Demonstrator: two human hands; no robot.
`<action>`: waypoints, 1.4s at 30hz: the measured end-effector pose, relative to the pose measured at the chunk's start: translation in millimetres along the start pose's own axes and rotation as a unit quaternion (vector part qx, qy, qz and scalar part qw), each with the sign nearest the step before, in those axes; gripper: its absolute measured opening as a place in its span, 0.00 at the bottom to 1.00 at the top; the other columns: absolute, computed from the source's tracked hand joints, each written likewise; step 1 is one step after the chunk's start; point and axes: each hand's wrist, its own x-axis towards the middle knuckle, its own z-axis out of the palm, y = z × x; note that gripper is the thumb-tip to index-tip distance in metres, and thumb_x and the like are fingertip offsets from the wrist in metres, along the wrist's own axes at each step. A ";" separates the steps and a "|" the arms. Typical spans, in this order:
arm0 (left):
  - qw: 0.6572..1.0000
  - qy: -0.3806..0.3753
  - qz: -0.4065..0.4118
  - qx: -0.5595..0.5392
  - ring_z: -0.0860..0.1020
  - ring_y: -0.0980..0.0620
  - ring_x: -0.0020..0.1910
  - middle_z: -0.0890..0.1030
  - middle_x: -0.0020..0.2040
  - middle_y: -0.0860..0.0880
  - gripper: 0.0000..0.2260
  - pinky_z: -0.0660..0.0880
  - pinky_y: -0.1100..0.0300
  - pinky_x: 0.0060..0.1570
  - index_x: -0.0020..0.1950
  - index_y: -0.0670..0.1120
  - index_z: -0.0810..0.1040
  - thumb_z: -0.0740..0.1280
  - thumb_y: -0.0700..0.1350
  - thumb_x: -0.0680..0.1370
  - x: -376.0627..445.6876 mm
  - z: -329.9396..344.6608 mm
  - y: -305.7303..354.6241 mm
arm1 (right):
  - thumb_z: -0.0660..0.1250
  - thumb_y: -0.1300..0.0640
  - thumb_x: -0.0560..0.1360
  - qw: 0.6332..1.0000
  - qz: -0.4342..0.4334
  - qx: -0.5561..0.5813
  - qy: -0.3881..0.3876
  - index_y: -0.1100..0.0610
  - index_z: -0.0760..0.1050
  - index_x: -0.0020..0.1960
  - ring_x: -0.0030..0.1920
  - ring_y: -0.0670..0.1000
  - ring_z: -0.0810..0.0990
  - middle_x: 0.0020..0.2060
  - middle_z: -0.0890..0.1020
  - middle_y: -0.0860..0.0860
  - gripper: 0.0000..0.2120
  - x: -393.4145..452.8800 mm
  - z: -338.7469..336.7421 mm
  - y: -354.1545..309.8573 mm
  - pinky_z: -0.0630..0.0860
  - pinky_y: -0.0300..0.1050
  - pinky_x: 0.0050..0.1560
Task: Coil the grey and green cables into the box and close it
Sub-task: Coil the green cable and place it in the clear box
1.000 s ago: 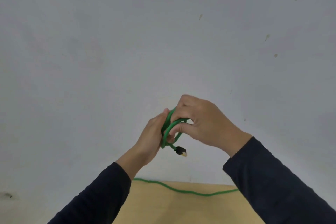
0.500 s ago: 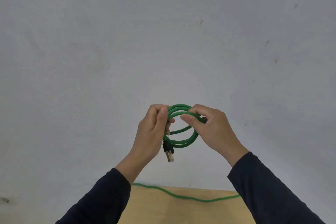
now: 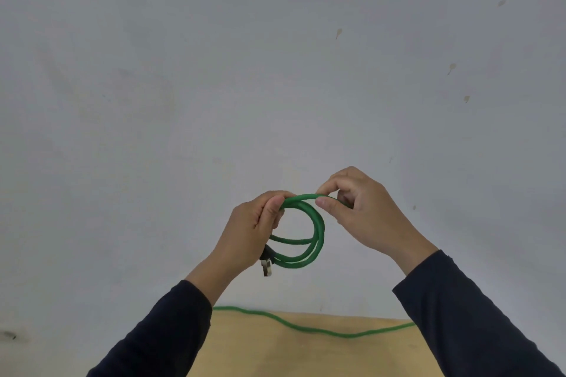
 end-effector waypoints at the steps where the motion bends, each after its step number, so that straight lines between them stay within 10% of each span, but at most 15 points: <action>1: 1.000 -0.014 0.000 -0.027 0.68 0.58 0.29 0.71 0.32 0.52 0.15 0.65 0.68 0.31 0.50 0.53 0.80 0.54 0.53 0.78 0.5 -0.9 -0.5 | 0.68 0.57 0.73 1.000 -0.002 -0.002 -0.003 0.49 0.78 0.40 0.31 0.44 0.70 0.41 0.74 0.44 0.04 0.4 -1.1 0.8 0.69 0.32 0.38; 10: 0.987 -0.130 0.003 -0.094 0.64 0.55 0.31 0.67 0.33 0.57 0.14 0.64 0.64 0.31 0.59 0.58 0.77 0.55 0.52 0.79 4.3 0.1 5.0 | 0.66 0.60 0.74 0.989 0.003 0.040 0.141 0.52 0.77 0.40 0.35 0.40 0.73 0.37 0.78 0.47 0.06 5.8 1.5 9.4 0.68 0.27 0.37; 14: 0.984 -0.141 0.013 -0.106 0.63 0.55 0.31 0.65 0.32 0.57 0.16 0.64 0.65 0.32 0.61 0.54 0.75 0.53 0.53 0.79 5.4 -0.4 11.9 | 0.65 0.59 0.76 0.987 0.071 0.115 0.092 0.51 0.77 0.39 0.37 0.40 0.74 0.38 0.78 0.44 0.08 7.7 0.7 17.3 0.69 0.29 0.37; 19: 0.991 -0.107 0.008 -0.083 0.63 0.56 0.30 0.65 0.33 0.51 0.16 0.63 0.65 0.30 0.58 0.49 0.77 0.52 0.49 0.80 17.5 -2.7 17.5 | 0.56 0.60 0.79 0.898 0.115 0.423 -0.032 0.57 0.71 0.44 0.48 0.55 0.82 0.49 0.83 0.55 0.08 4.9 5.3 16.8 0.79 0.46 0.49; 24: 0.998 -0.039 -0.035 -0.038 0.68 0.57 0.30 0.73 0.35 0.52 0.13 0.69 0.61 0.34 0.53 0.46 0.76 0.52 0.45 0.82 24.7 4.4 7.0 | 0.54 0.54 0.81 0.965 0.100 0.243 -0.019 0.49 0.67 0.48 0.36 0.48 0.75 0.42 0.83 0.50 0.05 0.0 24.4 14.0 0.67 0.40 0.29; 33: 0.990 0.074 -0.078 -0.088 0.79 0.54 0.43 0.78 0.44 0.53 0.12 0.77 0.58 0.47 0.56 0.51 0.72 0.51 0.48 0.82 5.8 28.2 7.3 | 0.53 0.57 0.80 0.955 0.102 0.241 0.142 0.46 0.64 0.46 0.39 0.46 0.73 0.41 0.74 0.52 0.08 -6.9 56.7 12.8 0.69 0.41 0.41; 38: 0.987 0.090 -0.060 -0.117 0.70 0.58 0.30 0.69 0.34 0.52 0.14 0.76 0.56 0.41 0.57 0.49 0.74 0.50 0.44 0.82 2.9 26.4 5.9 | 0.54 0.58 0.80 0.935 0.147 0.306 0.104 0.51 0.66 0.46 0.32 0.47 0.68 0.36 0.74 0.50 0.06 -13.6 56.8 14.4 0.64 0.39 0.26; 42: 0.994 0.066 -0.036 -0.077 0.68 0.59 0.28 0.72 0.30 0.59 0.15 0.73 0.56 0.38 0.61 0.52 0.75 0.51 0.44 0.82 4.7 7.9 -3.4 | 0.63 0.57 0.76 0.977 0.115 0.143 0.106 0.51 0.73 0.41 0.33 0.49 0.72 0.34 0.73 0.45 0.06 -11.0 36.9 24.3 0.70 0.42 0.34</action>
